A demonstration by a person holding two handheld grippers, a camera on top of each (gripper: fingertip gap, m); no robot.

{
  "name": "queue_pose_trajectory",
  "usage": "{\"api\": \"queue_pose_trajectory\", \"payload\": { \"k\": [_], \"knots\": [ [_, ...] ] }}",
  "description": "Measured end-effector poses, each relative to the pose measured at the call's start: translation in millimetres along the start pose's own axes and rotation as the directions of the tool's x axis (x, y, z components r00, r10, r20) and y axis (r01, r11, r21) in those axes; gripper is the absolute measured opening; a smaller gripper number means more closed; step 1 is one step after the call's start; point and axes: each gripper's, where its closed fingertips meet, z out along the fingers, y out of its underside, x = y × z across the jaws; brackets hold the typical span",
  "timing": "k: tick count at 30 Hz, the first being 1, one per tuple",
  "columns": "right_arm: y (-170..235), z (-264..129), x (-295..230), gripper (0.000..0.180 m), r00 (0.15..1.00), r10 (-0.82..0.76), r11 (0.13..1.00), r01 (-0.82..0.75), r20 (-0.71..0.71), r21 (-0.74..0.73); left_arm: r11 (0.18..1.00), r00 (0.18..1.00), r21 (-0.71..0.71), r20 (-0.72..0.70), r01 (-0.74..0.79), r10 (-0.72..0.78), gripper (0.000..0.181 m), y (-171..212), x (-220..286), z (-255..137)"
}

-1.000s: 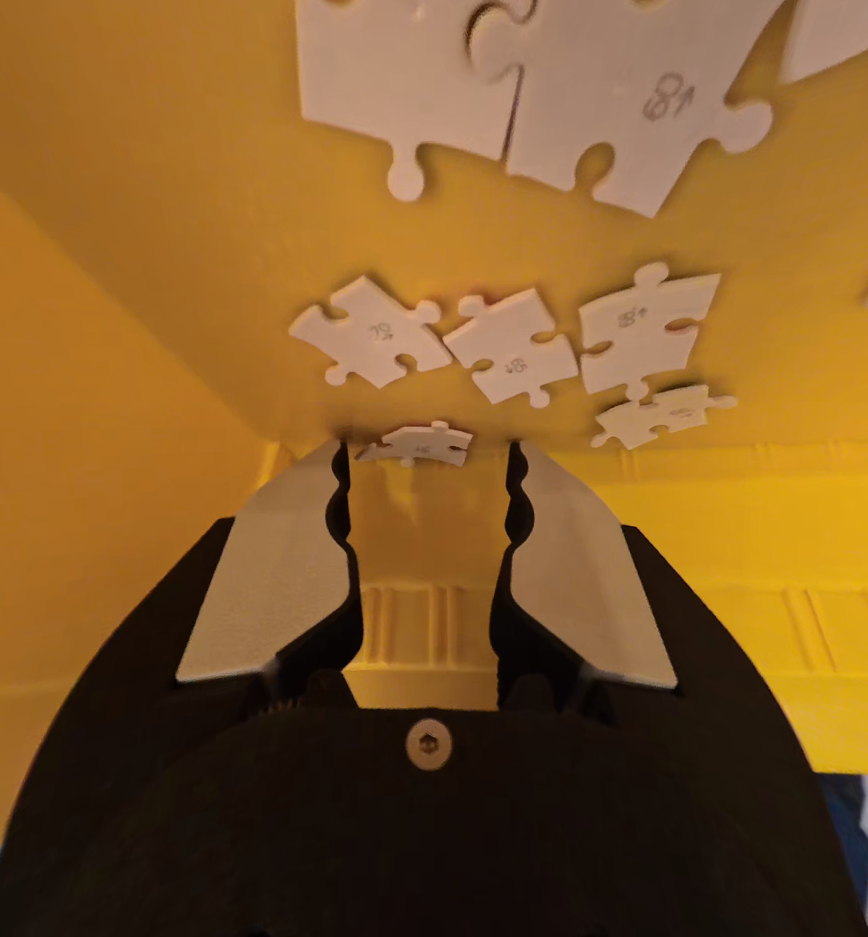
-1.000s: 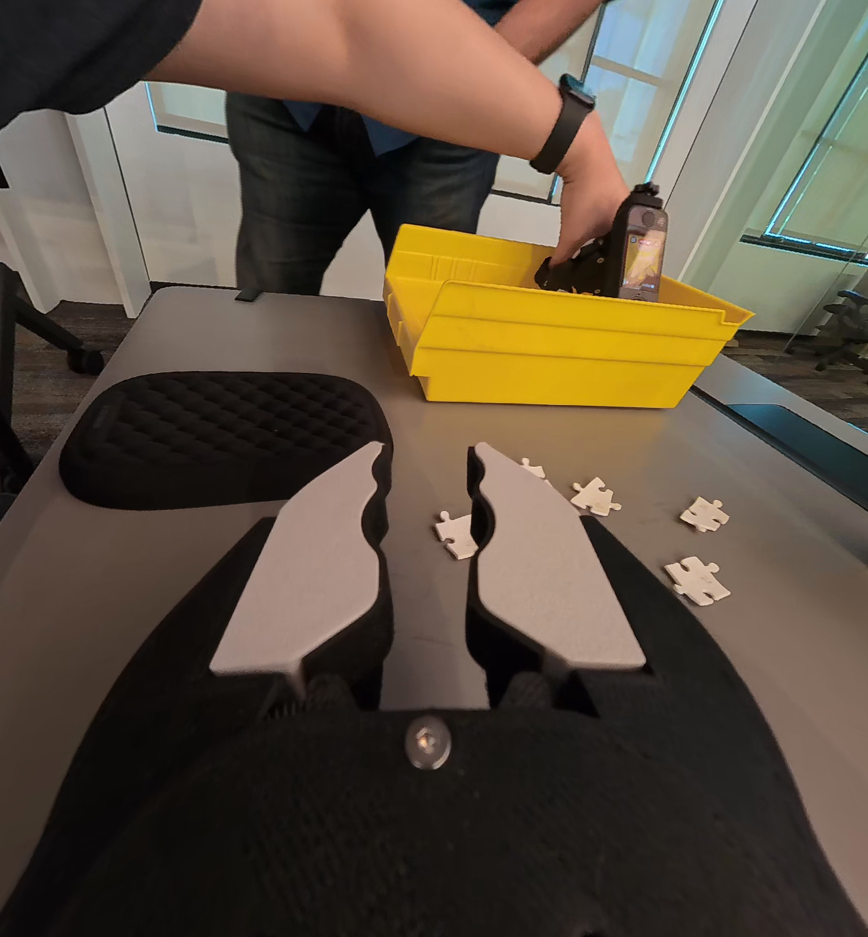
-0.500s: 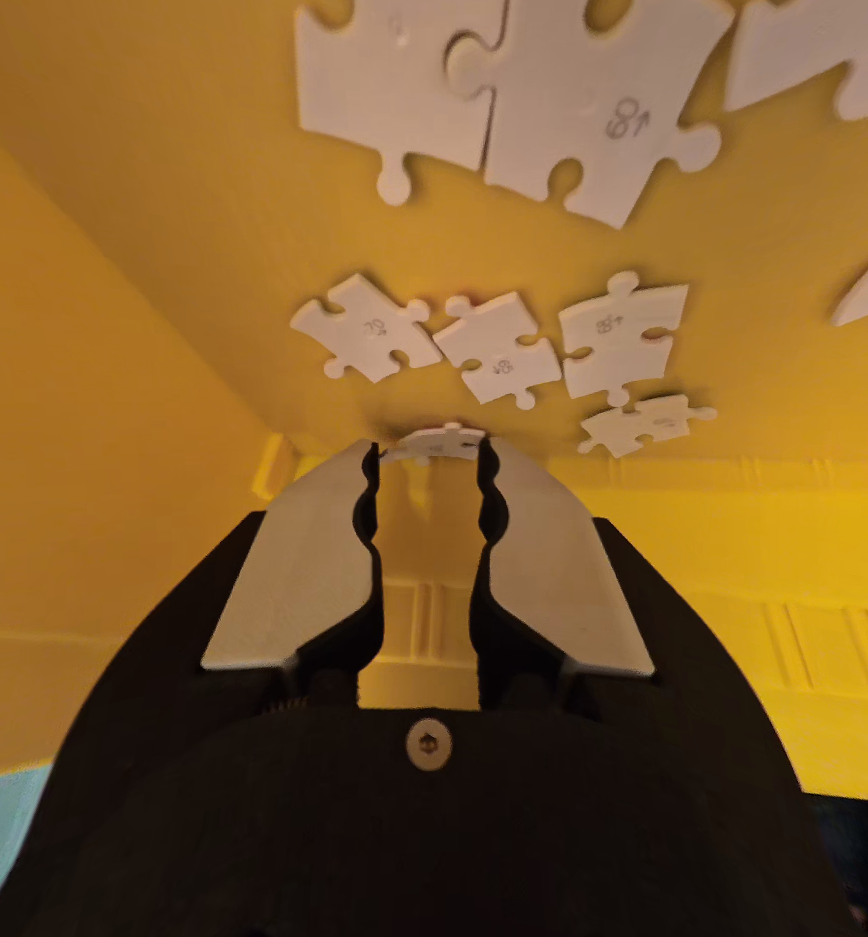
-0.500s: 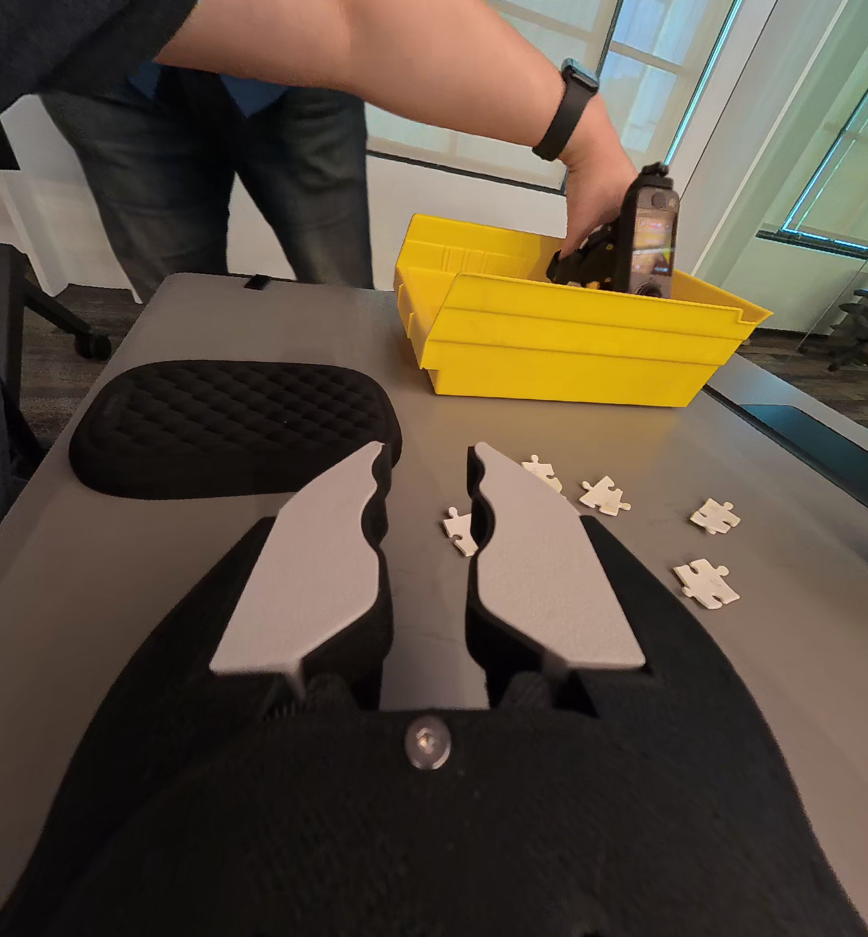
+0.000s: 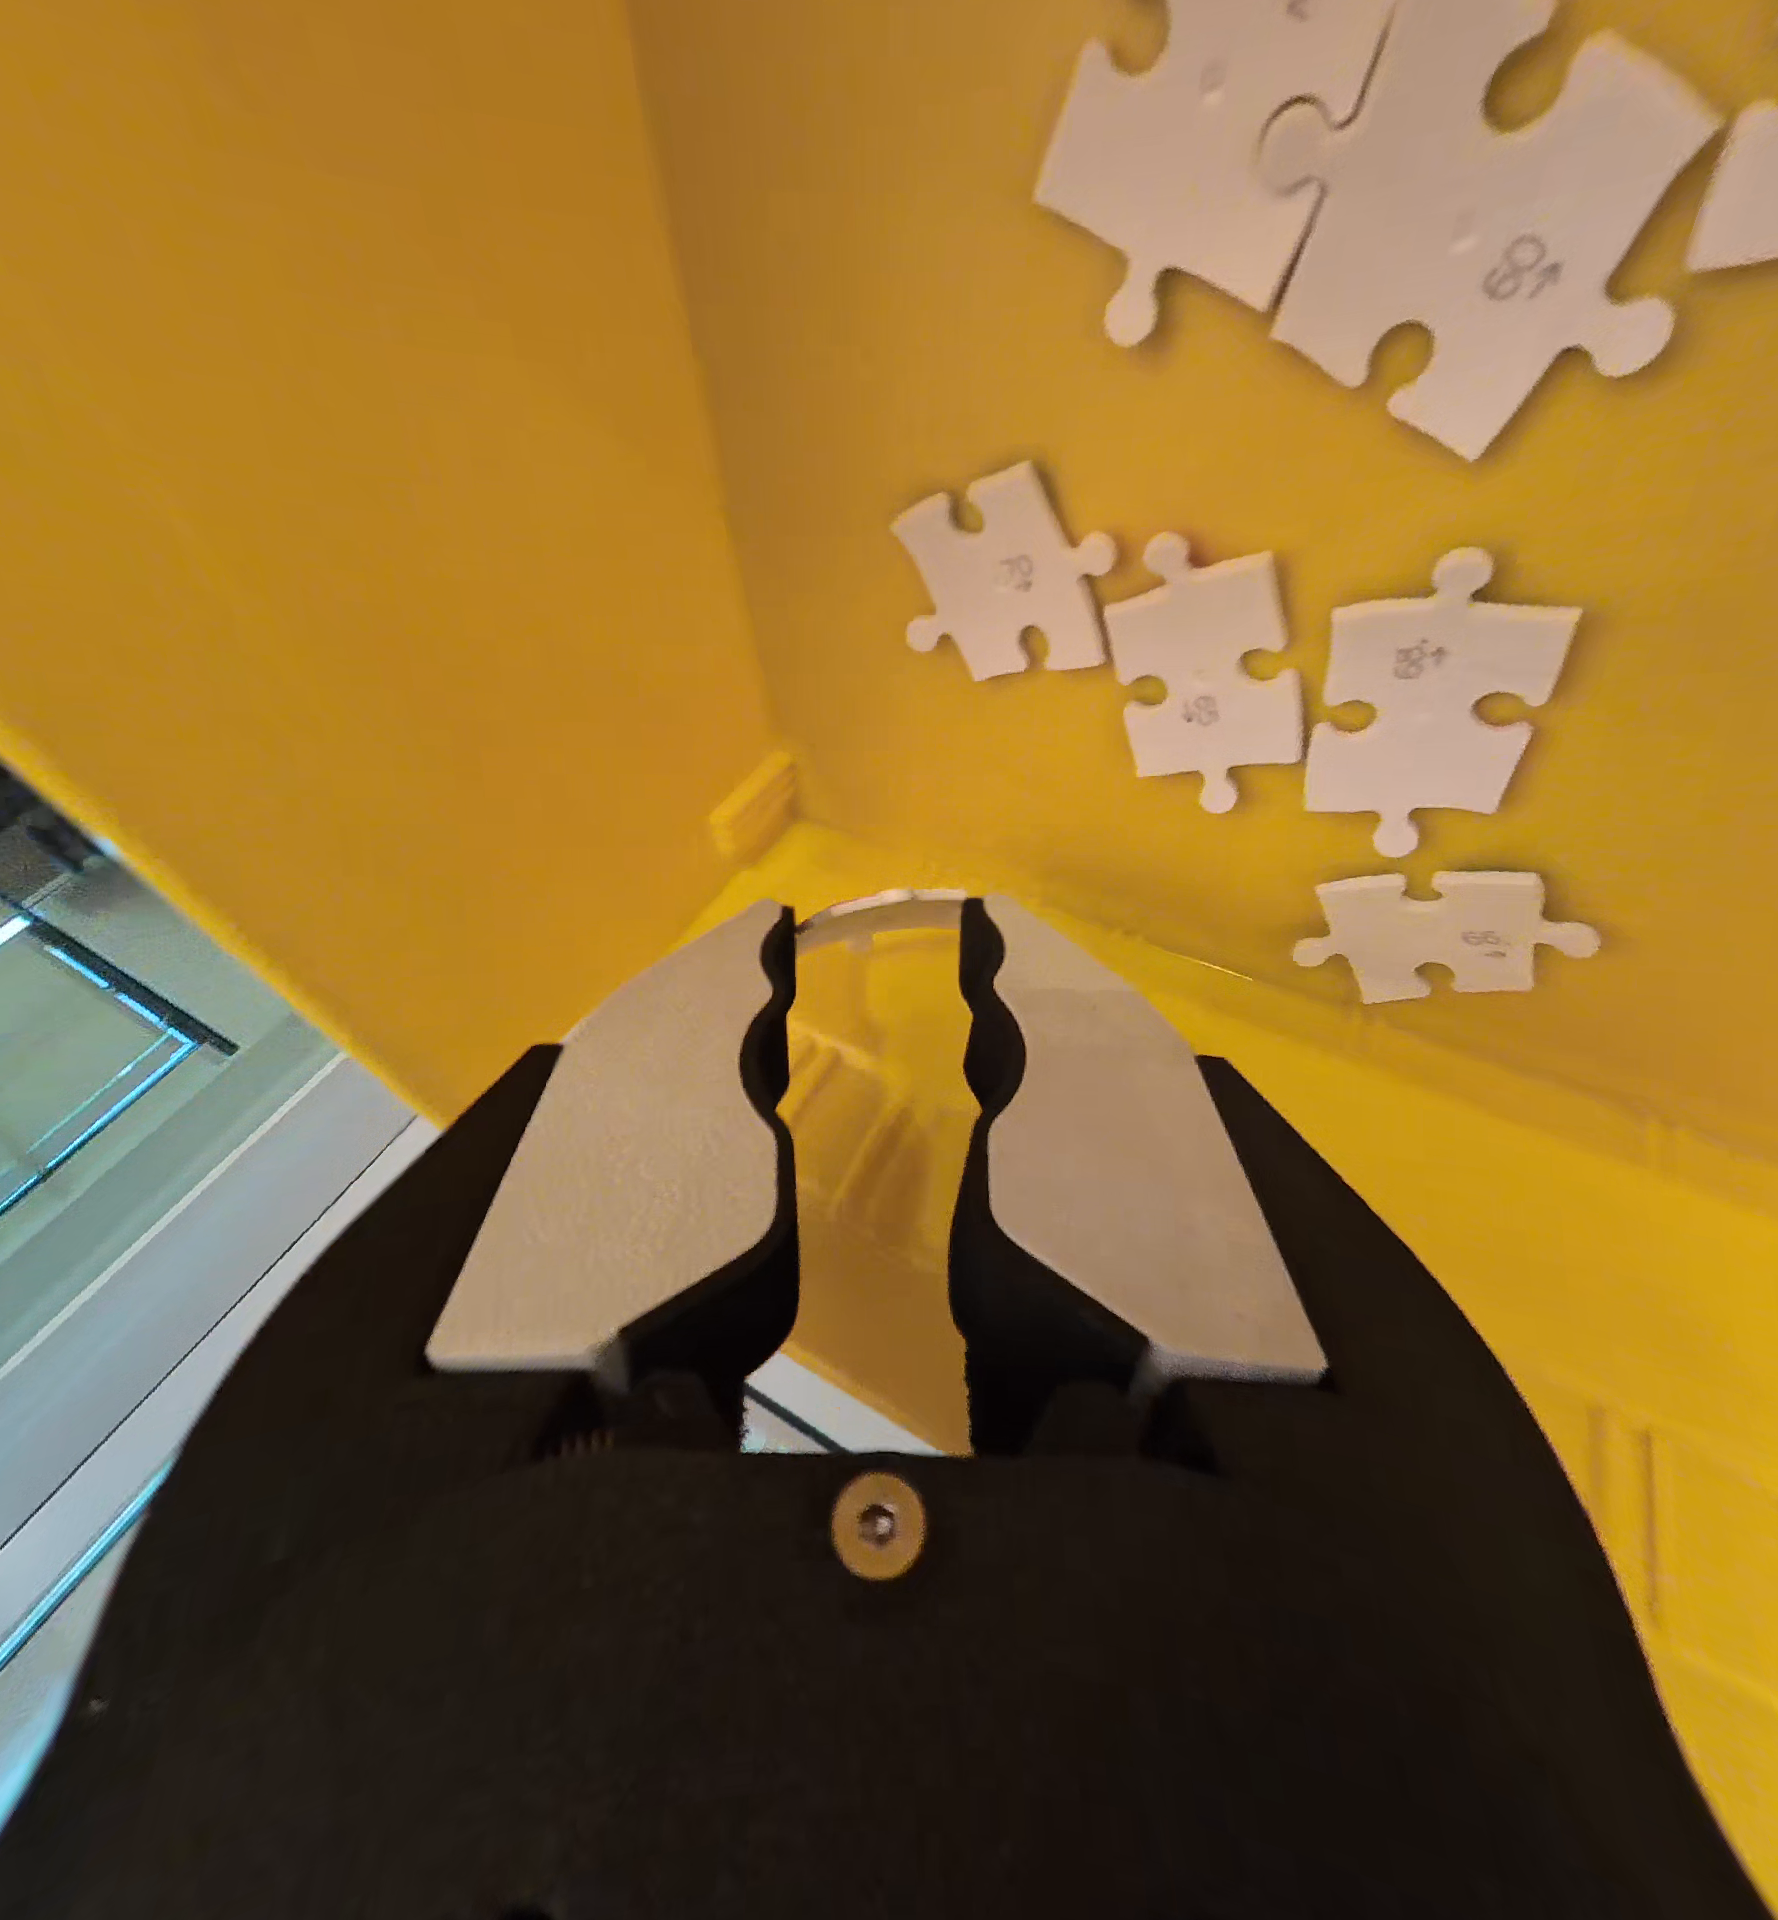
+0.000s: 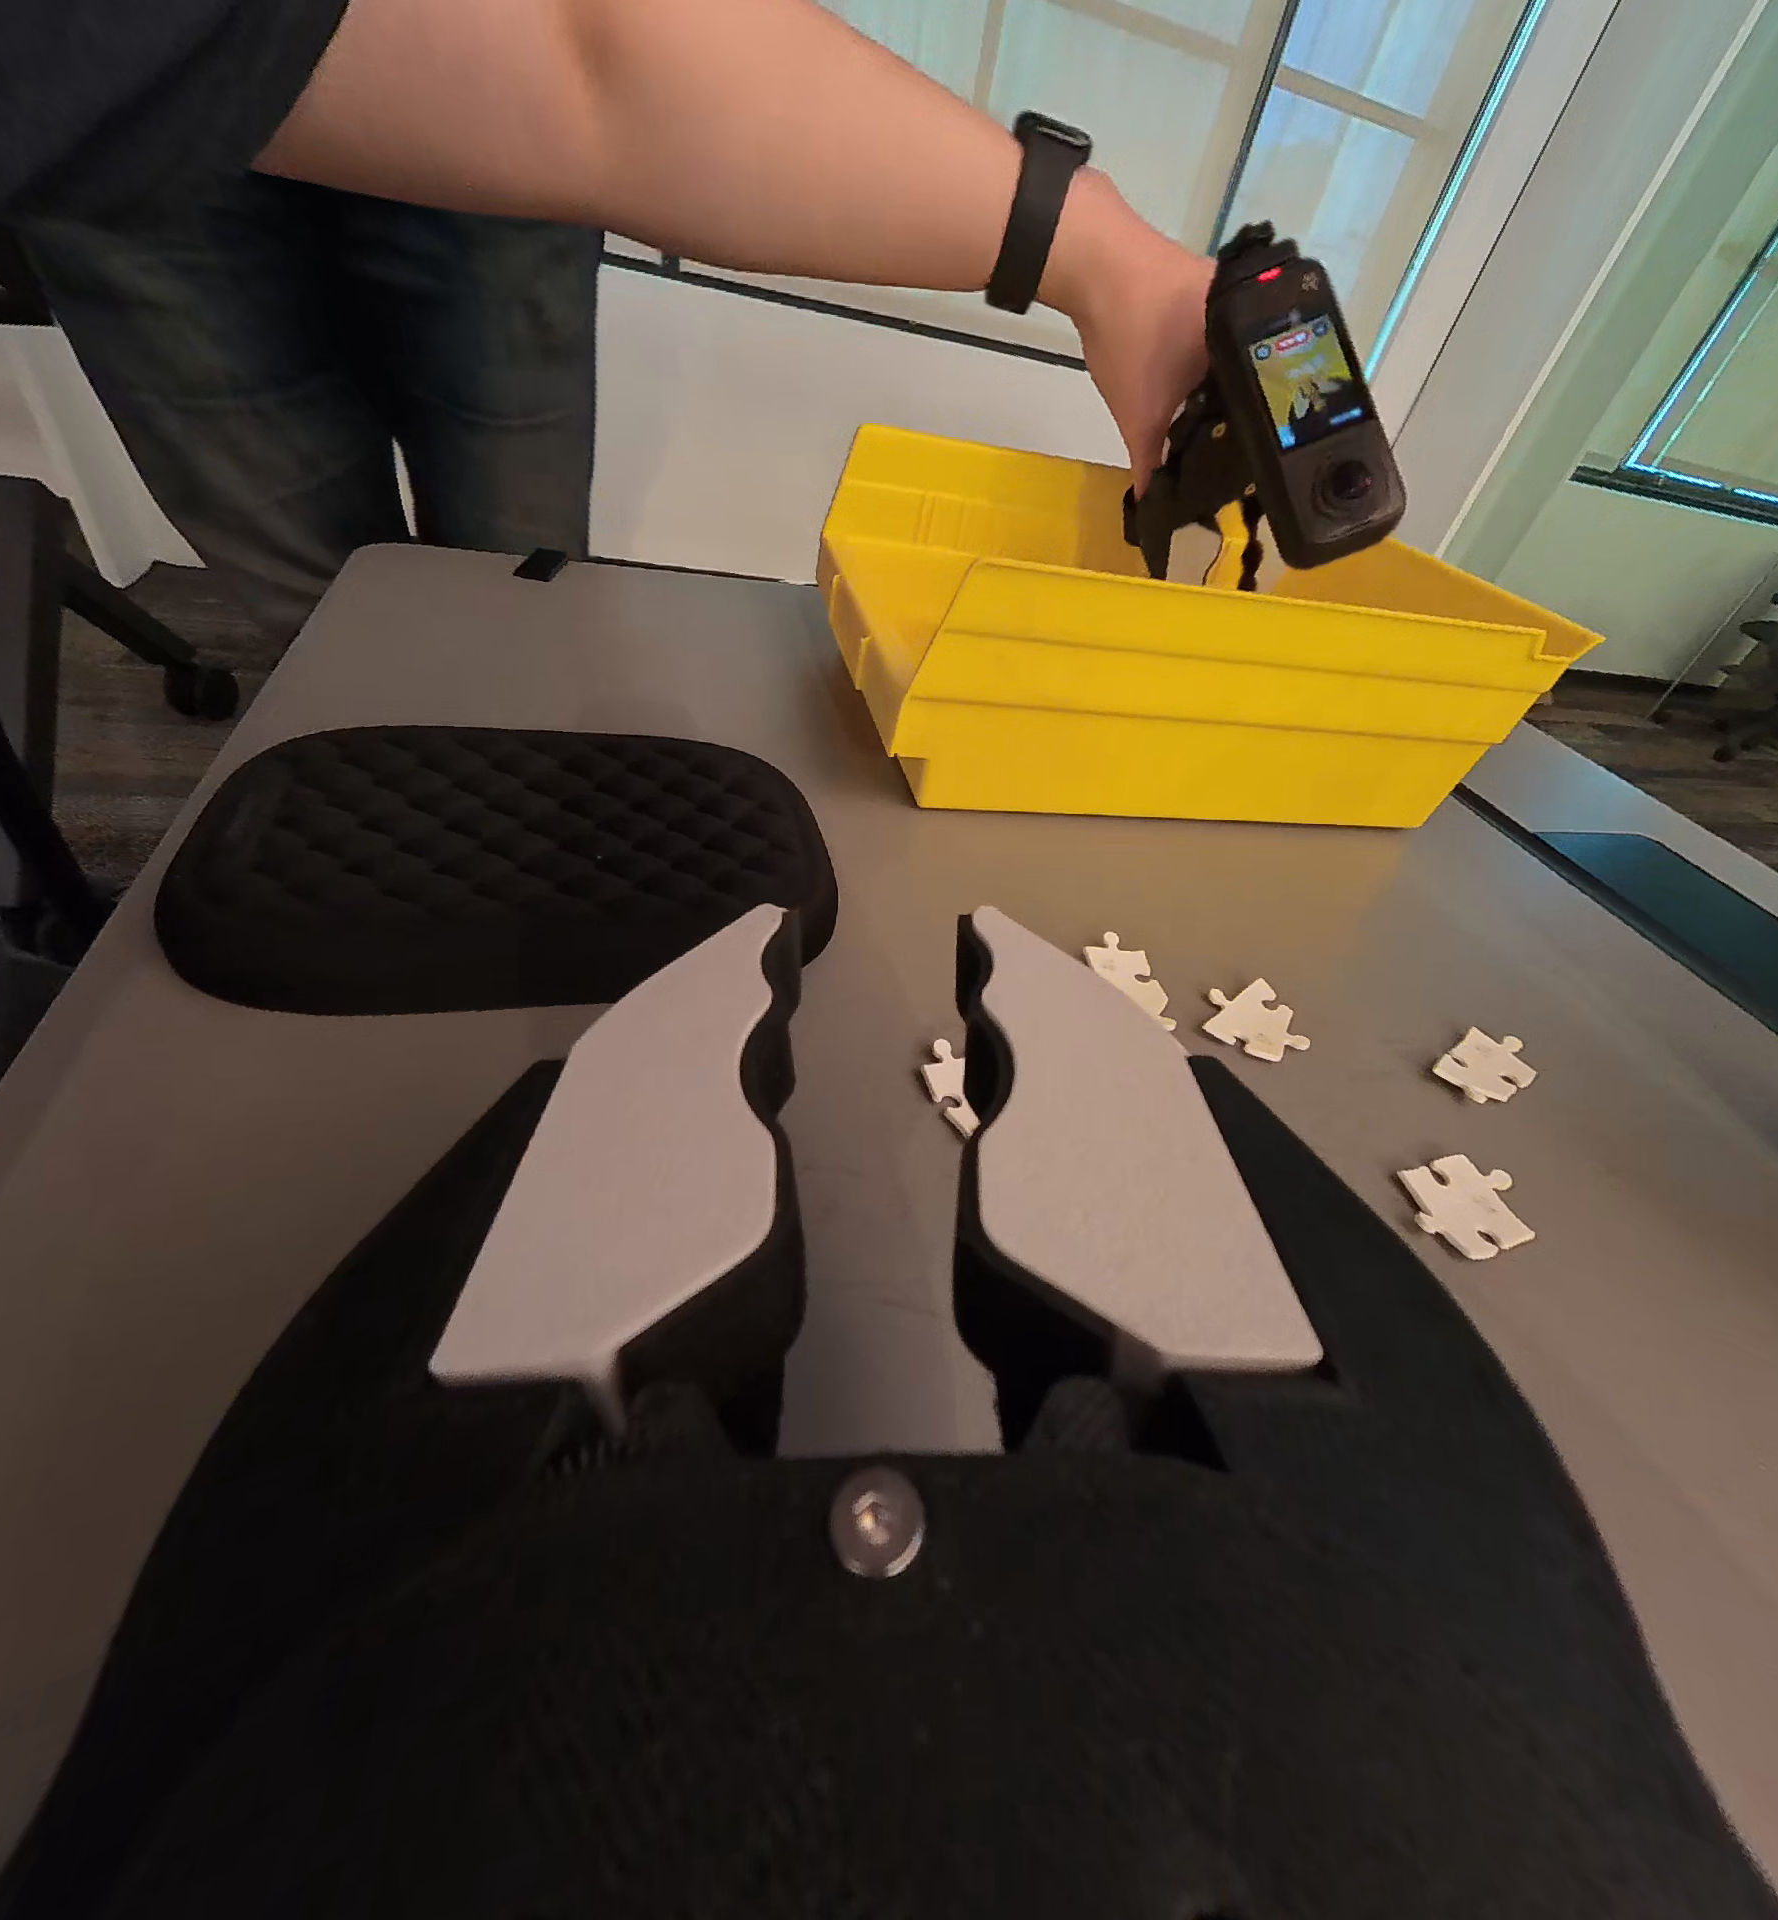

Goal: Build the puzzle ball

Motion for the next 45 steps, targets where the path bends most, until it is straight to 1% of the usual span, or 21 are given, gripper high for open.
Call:
{"api": "queue_pose_trajectory", "payload": {
  "k": [3,12,15,19,21,25,28,30,33,35,37,39,40,43,45],
  "knots": [
    [-0.2,0.1,0.5,0.029,1.0,0.001,1.0,-0.001,-0.002,0.002,1.0,0.999,0.002,0.037,-0.008,0.008,0.03,2.1,-2.2,-4.1],
    [-0.1,-1.2,1.6,0.029,1.0,-0.001,1.0,0.001,-0.011,0.004,0.999,0.998,0.038,0.056,0.032,-0.034,0.03,-2.9,-4.8,-17.6],
    [-2.0,-1.6,1.7,0.029,1.0,0.003,1.0,-0.003,-0.017,0.009,0.986,0.991,0.128,0.058,0.109,-0.117,0.03,-11.7,-8.8,-41.8],
    [-9.4,-7.5,2.0,0.029,0.999,0.007,1.0,-0.006,-0.048,0.025,0.919,0.961,0.301,0.033,0.254,-0.276,0.03,-30.4,-14.1,-100.6],
    [-12.6,-14.8,4.1,0.029,0.996,0.028,0.999,-0.026,-0.083,0.032,0.87,0.944,0.389,0.005,0.302,-0.33,0.03,-47.5,-13.7,-137.0],
    [-18.2,-42.0,12.5,0.029,0.981,0.052,0.998,-0.043,-0.185,0.052,0.775,0.932,0.53,-0.088,0.343,-0.353,0.03,-99.8,4.1,-208.7],
    [-19.6,-73.5,18.3,0.029,0.957,0.11,0.992,-0.09,-0.269,0.083,0.7,0.922,0.6,-0.252,0.387,-0.294,0.03,-160.6,46.5,-255.9],
    [-15.2,-95.9,20.4,0.029,0.936,0.139,0.989,-0.113,-0.324,0.098,0.685,0.9,0.593,-0.362,0.424,-0.243,0.03,-204.5,85.6,-271.8],
    [0.5,-122.4,26.5,0.029,0.894,0.178,0.984,-0.168,-0.411,0.061,0.742,0.888,0.521,-0.404,0.422,-0.221,0.03,-256.6,138.6,-263.5],
    [6.7,-134.4,29.5,0.029,0.87,0.187,0.981,-0.191,-0.457,0.037,0.788,0.896,0.466,-0.378,0.403,-0.235,0.03,-278.2,159.0,-249.8],
    [12.7,-143.1,34.2,0.029,0.846,0.163,0.981,-0.194,-0.508,-0.008,0.787,0.866,0.438,-0.443,0.435,-0.232,0.03,-298.7,177.5,-247.9],
    [21.2,-147.1,37.1,0.03,0.839,0.108,0.979,-0.183,-0.533,-0.089,0.801,0.849,0.397,-0.469,0.449,-0.244,0.03,-308.3,186.9,-242.7],
    [23.1,-148.0,37.8,0.03,0.839,0.09,0.979,-0.173,-0.537,-0.106,0.814,0.85,0.376,-0.465,0.444,-0.249,0.03,-309.9,189.7,-238.3],
    [23.3,-147.1,38.3,0.03,0.842,0.109,0.983,-0.171,-0.529,-0.07,0.817,0.832,0.35,-0.491,0.459,-0.257,0.03,-319.1,199.5,-230.0],
    [31.3,-143.7,42.1,0.031,0.838,0.136,0.971,-0.219,-0.528,-0.097,0.828,0.817,0.312,-0.511,0.465,-0.267,0.03,-321.2,206.1,-222.0]
  ]
}}
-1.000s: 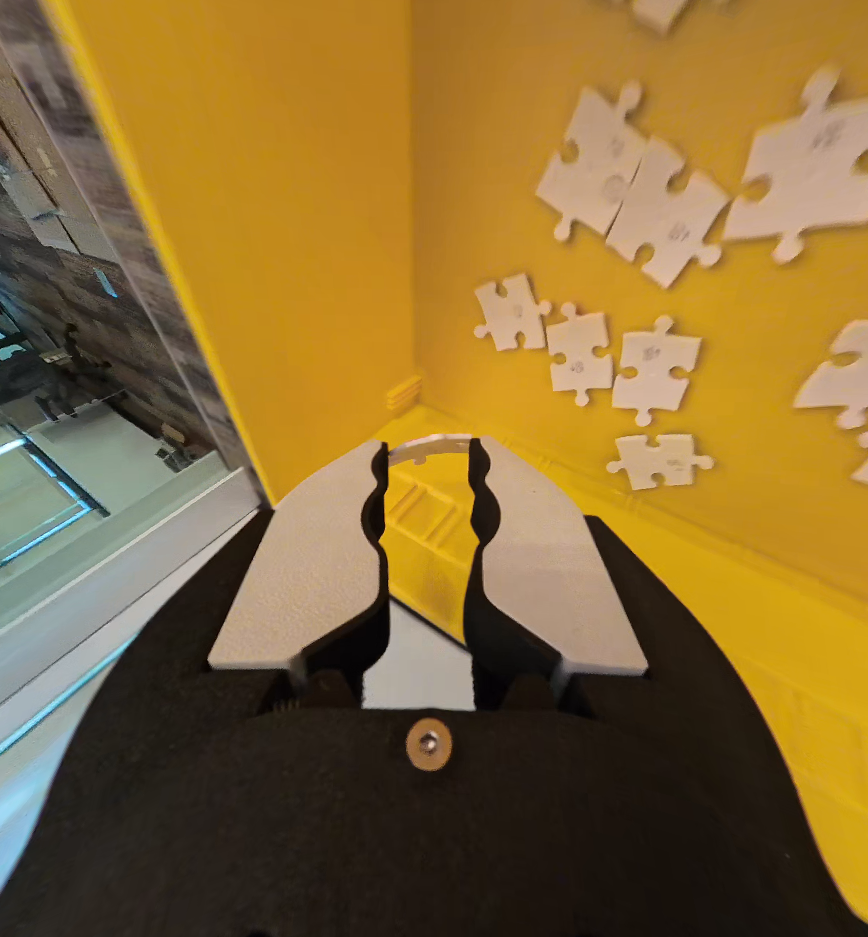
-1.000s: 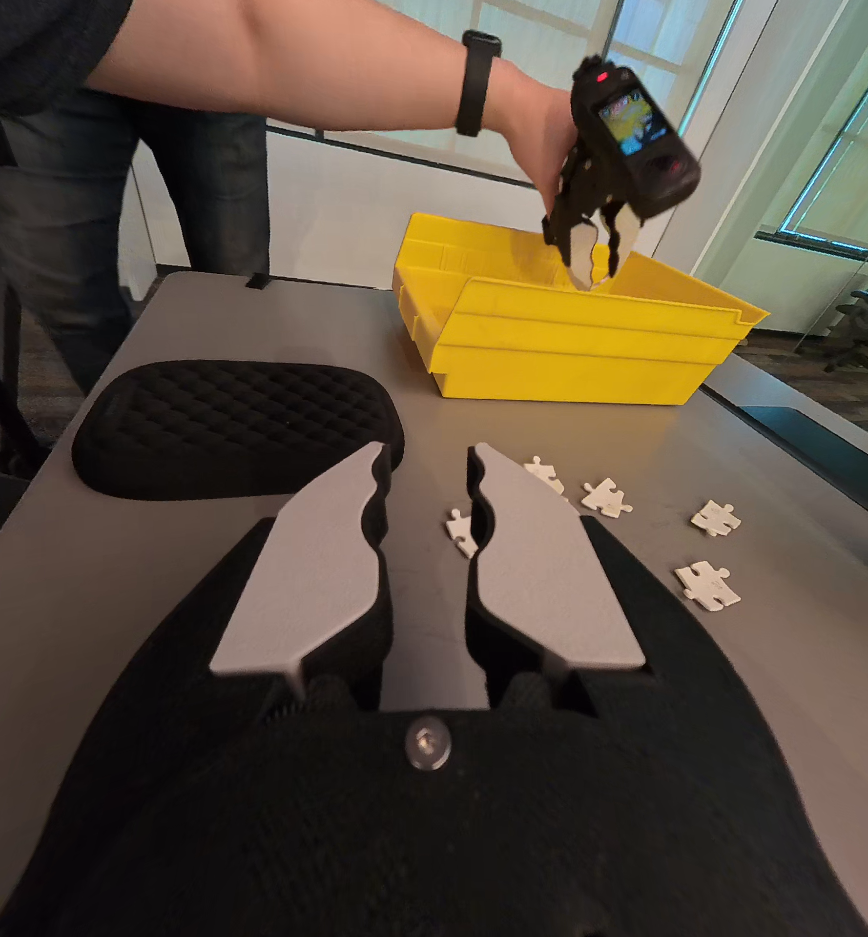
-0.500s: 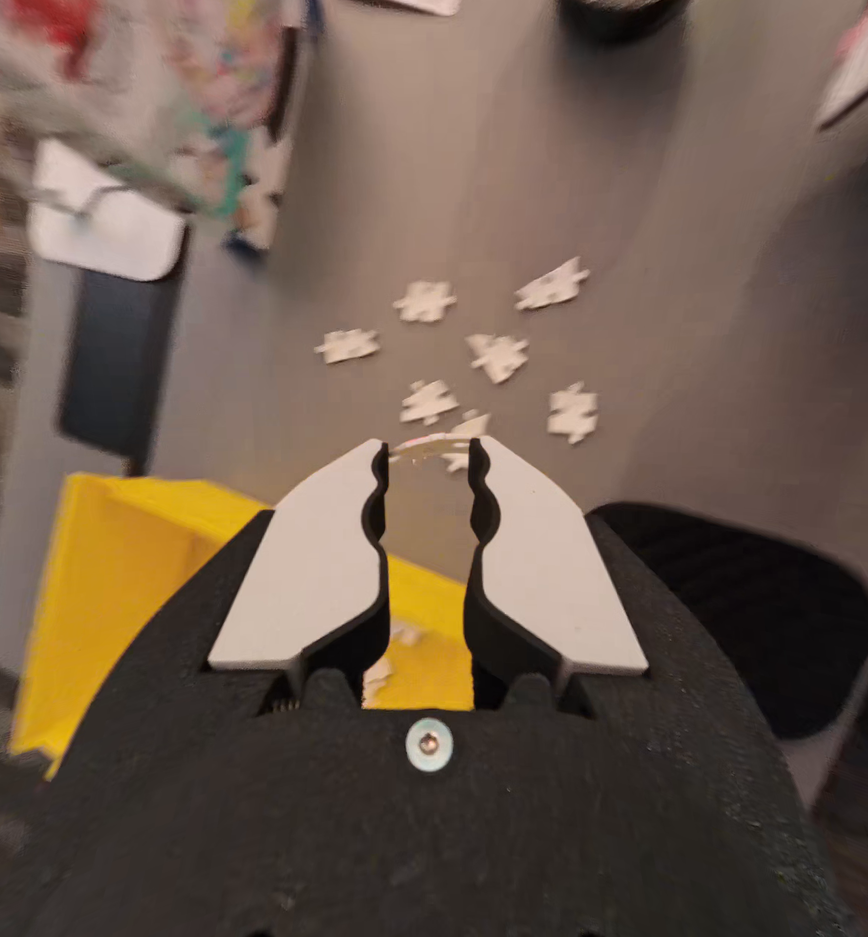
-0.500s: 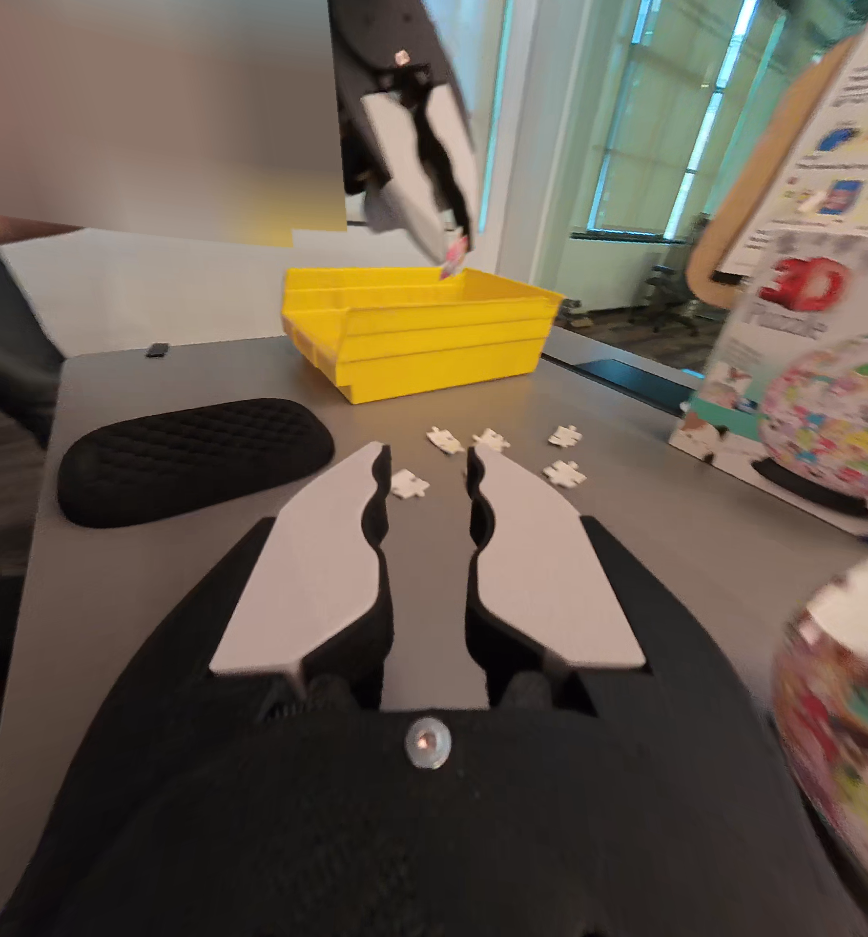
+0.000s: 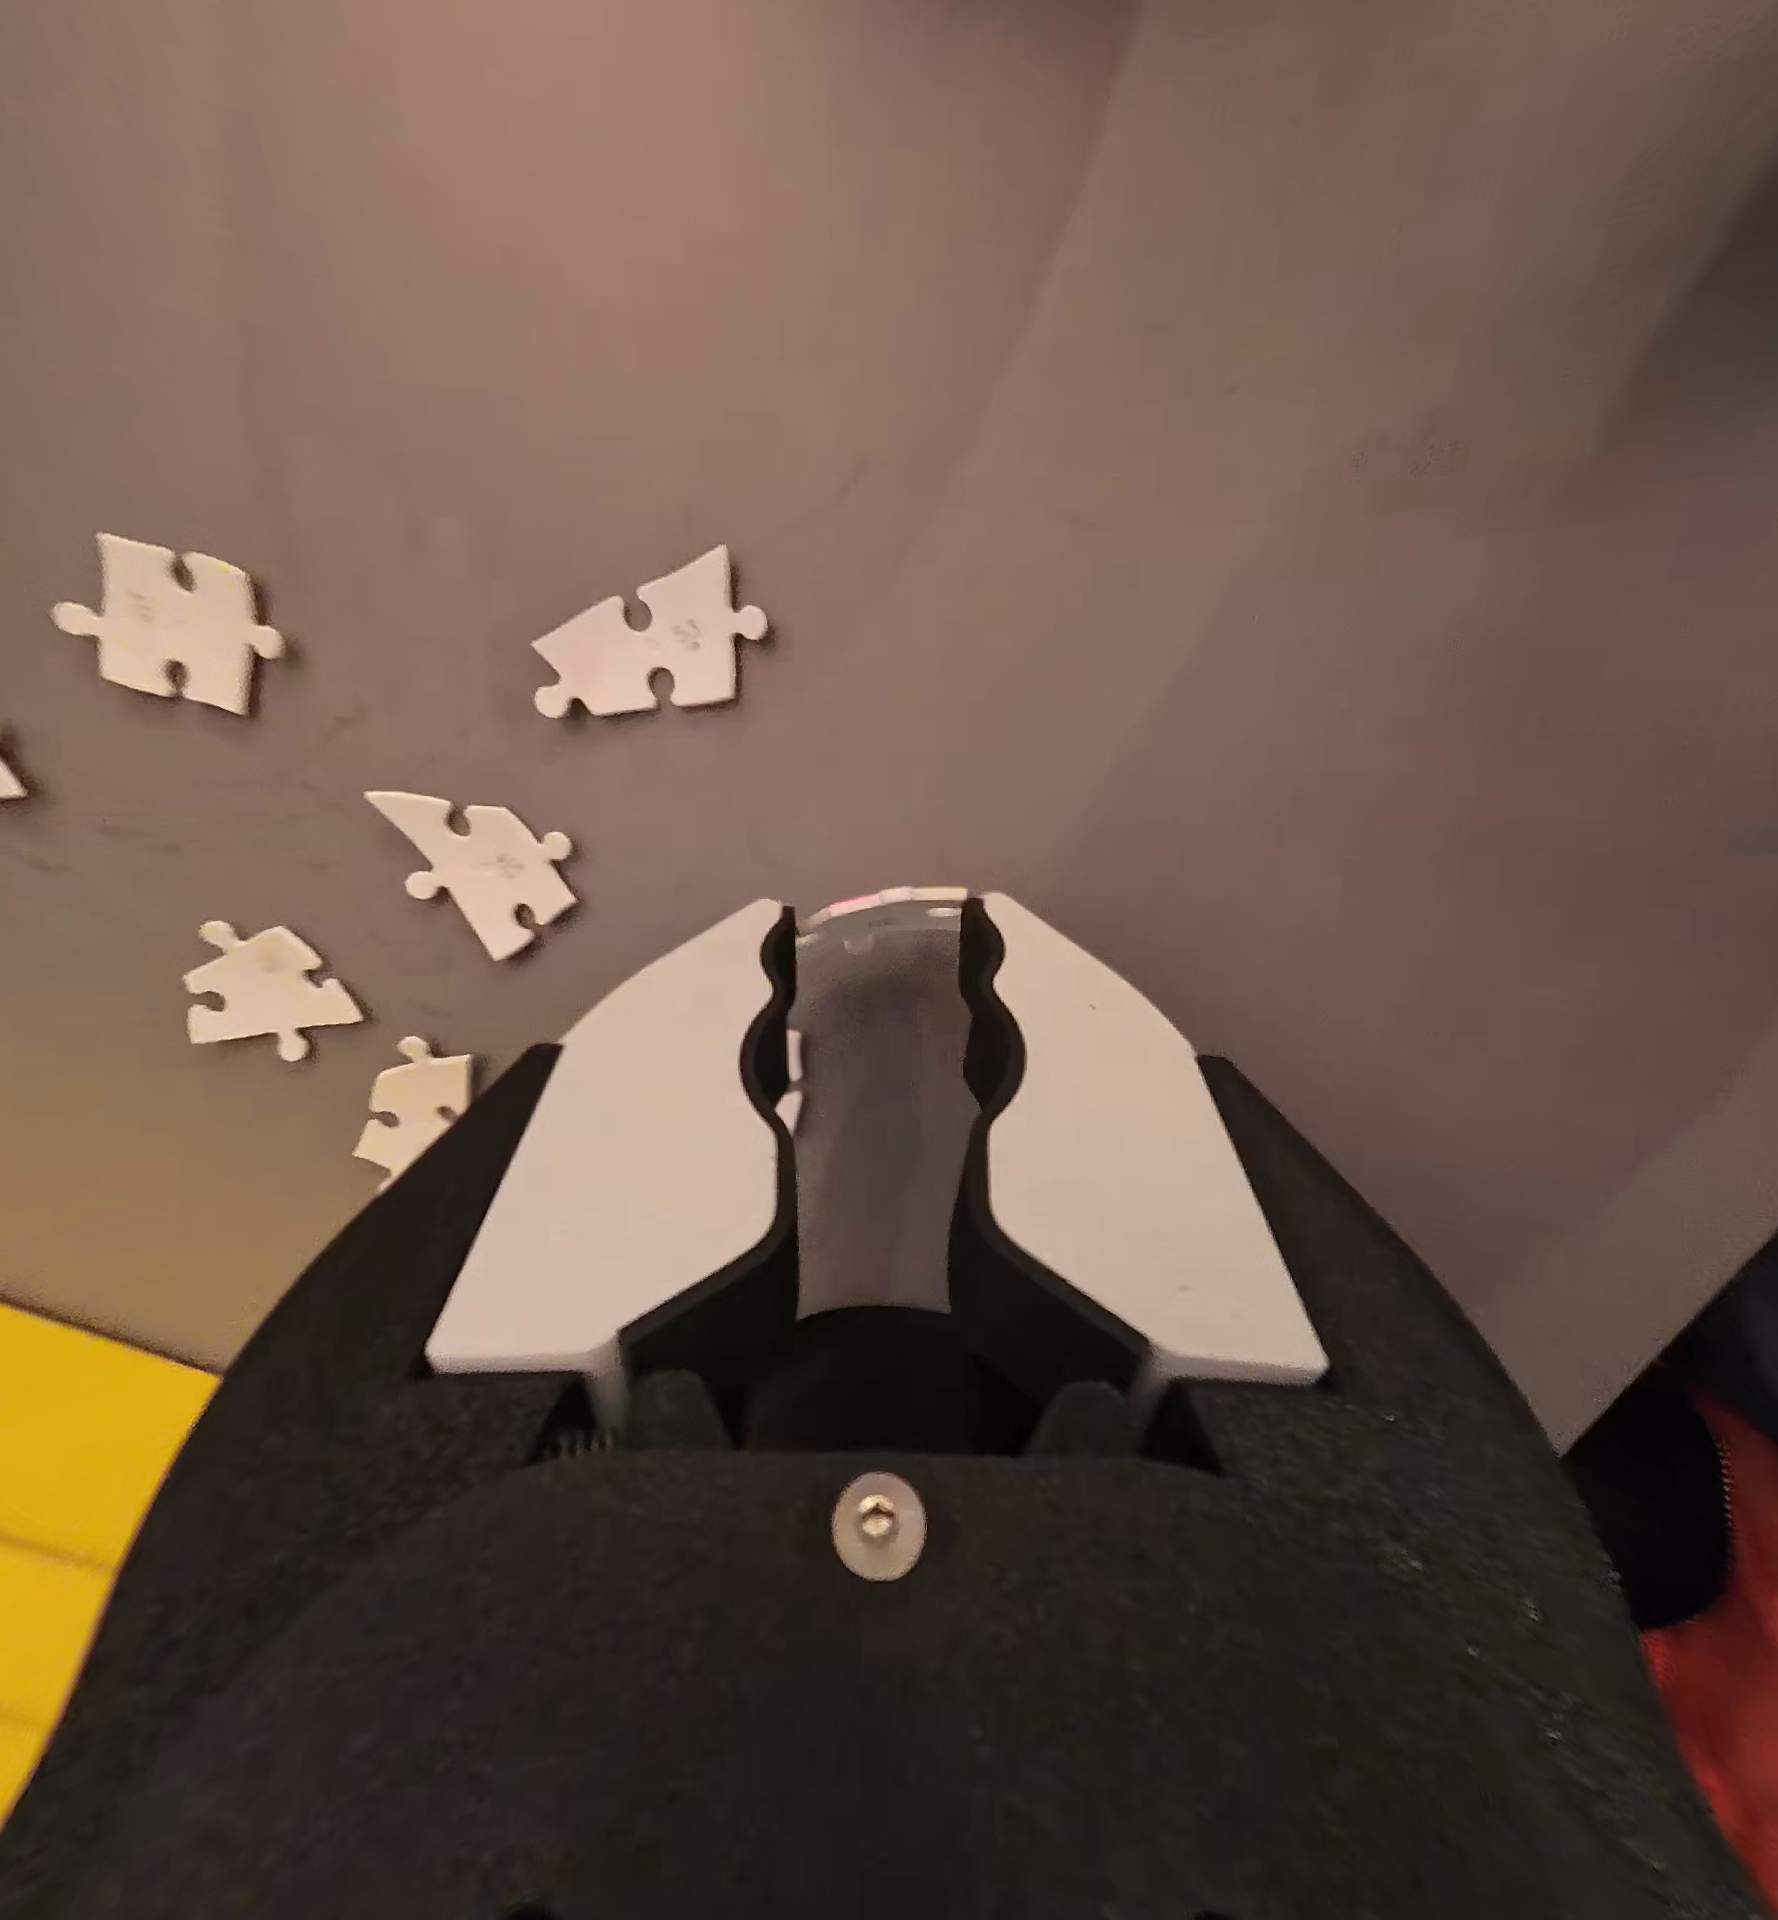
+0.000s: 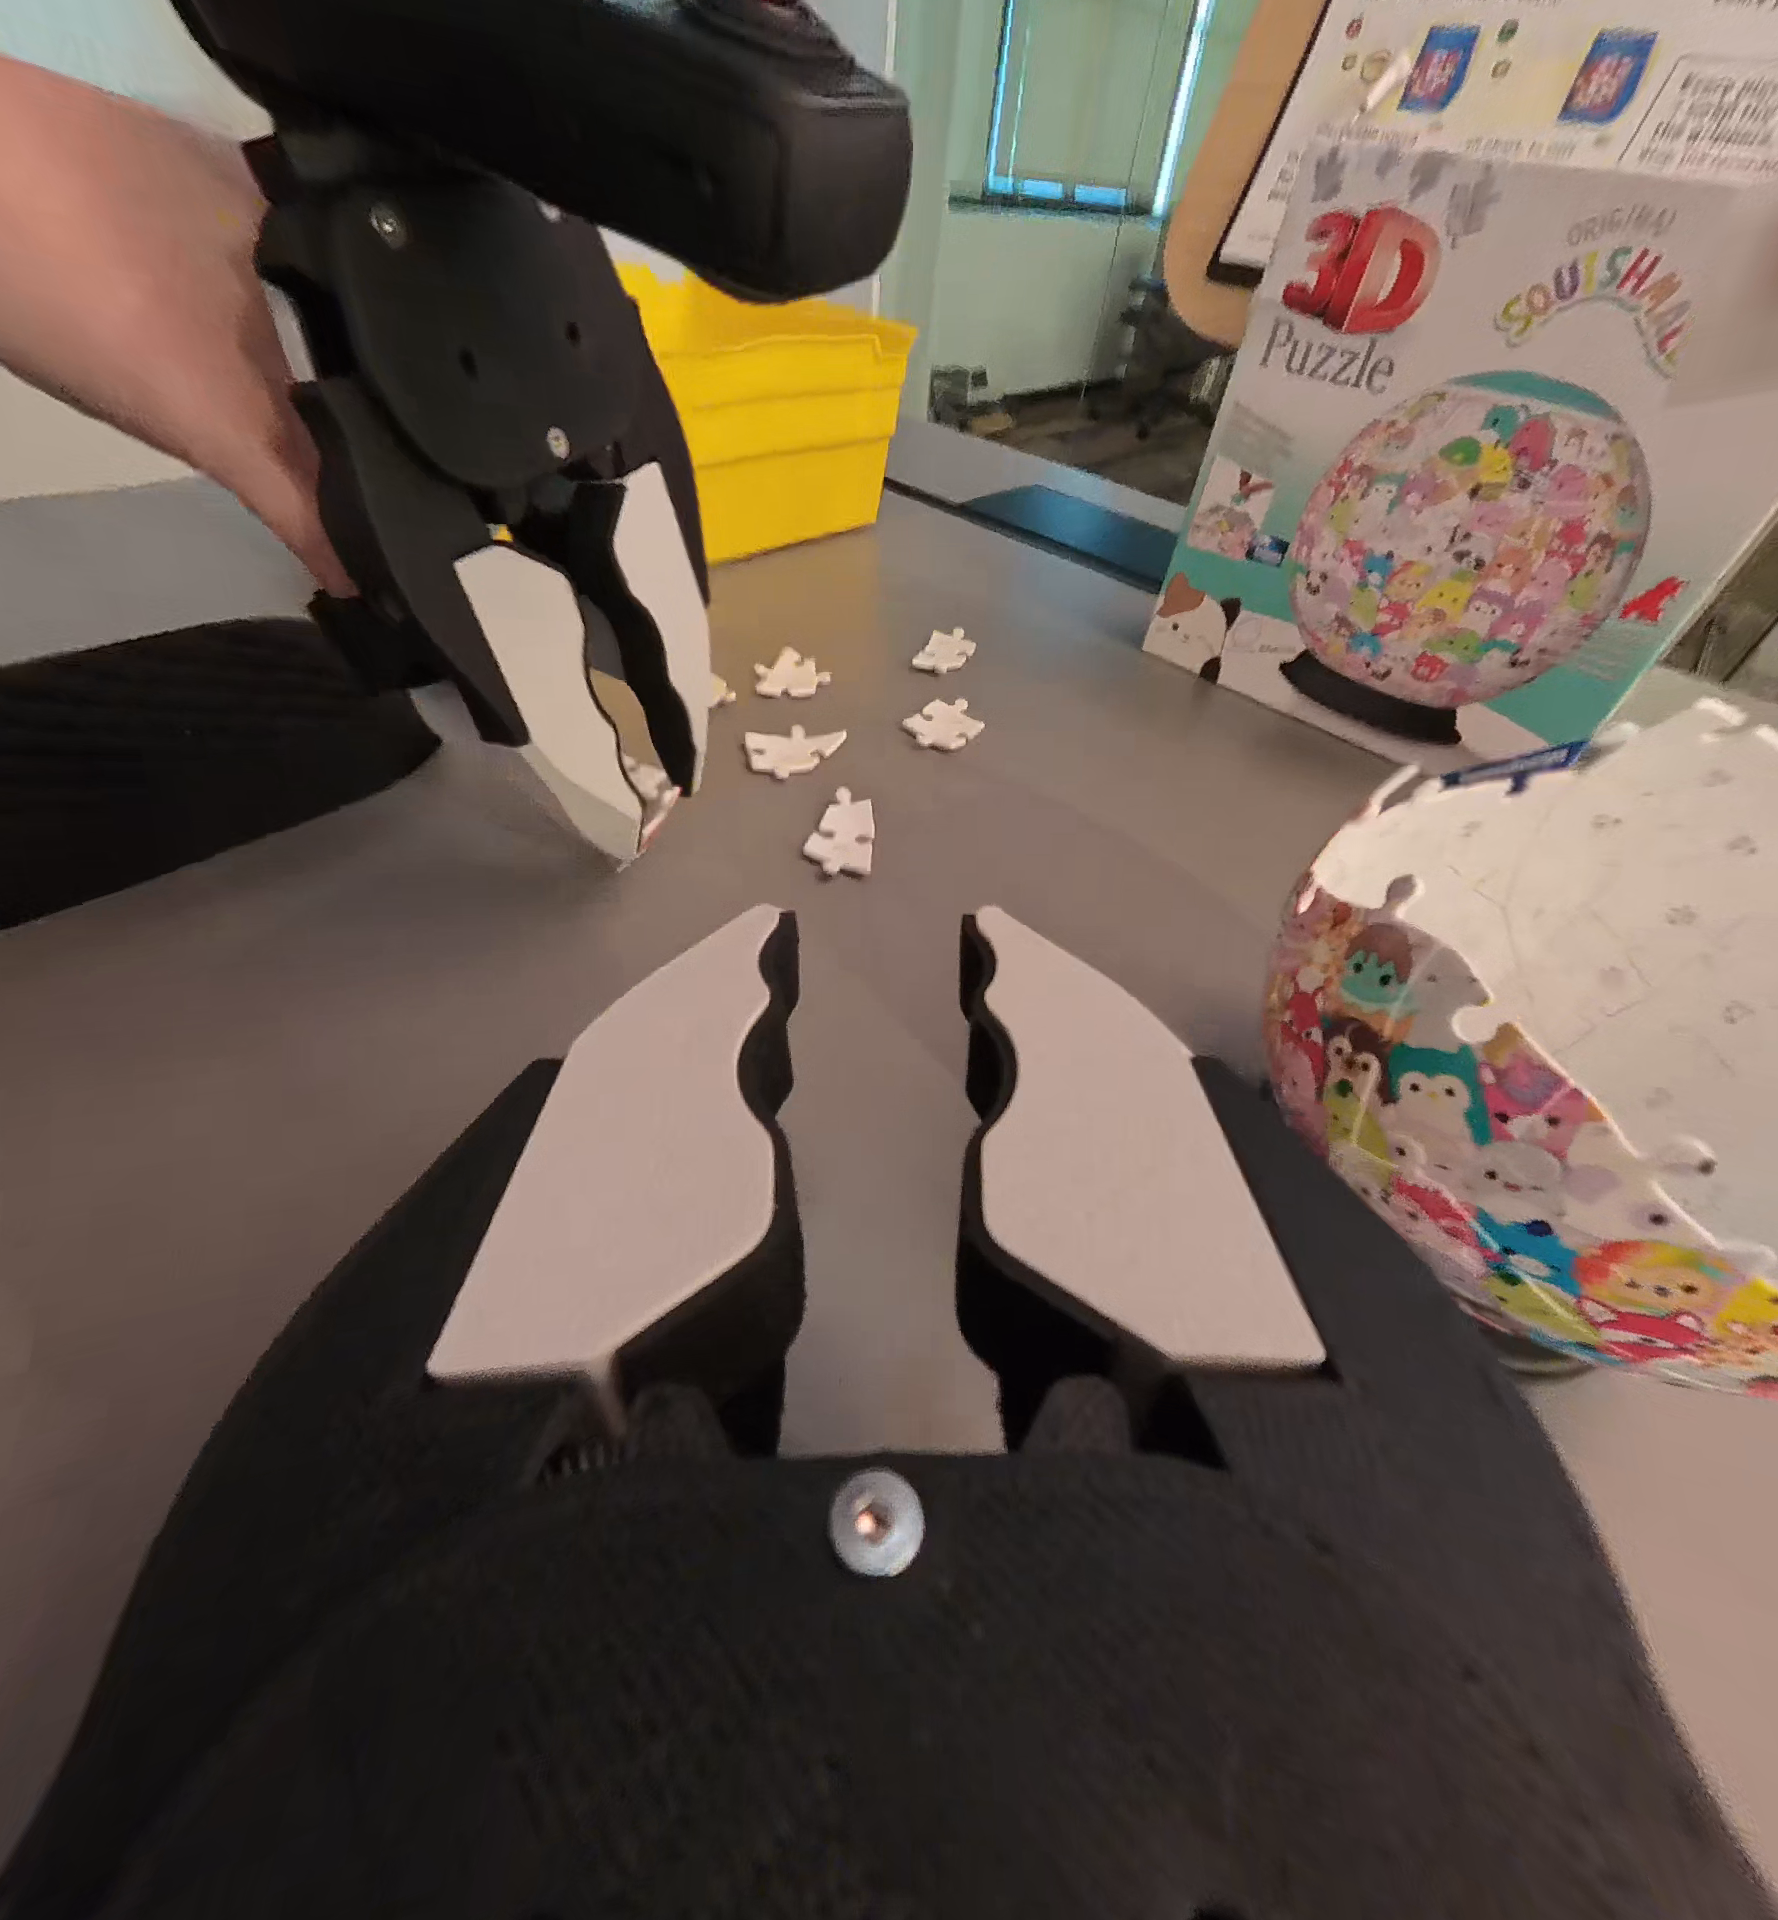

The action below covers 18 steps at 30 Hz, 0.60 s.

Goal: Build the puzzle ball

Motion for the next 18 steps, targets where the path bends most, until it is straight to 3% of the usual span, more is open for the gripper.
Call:
{"api": "queue_pose_trajectory", "payload": {
  "k": [7,12,18],
  "knots": [
    [18.0,13.5,2.1,0.031,0.997,-0.061,0.983,0.053,-0.04,-0.175,0.998,0.999,-0.052,-0.025,0.044,-0.045,0.03,7.2,3.4,14.8],
    [24.4,13.4,3.3,0.031,0.997,-0.047,0.978,0.034,-0.057,-0.208,0.997,0.999,-0.055,-0.019,0.05,-0.051,0.03,8.6,3.2,15.3],
    [26.0,11.4,8.5,0.031,0.994,-0.066,0.975,0.046,-0.084,-0.216,0.998,0.997,-0.009,-0.037,0.065,-0.066,0.043,3.9,3.1,6.8]
  ]
}}
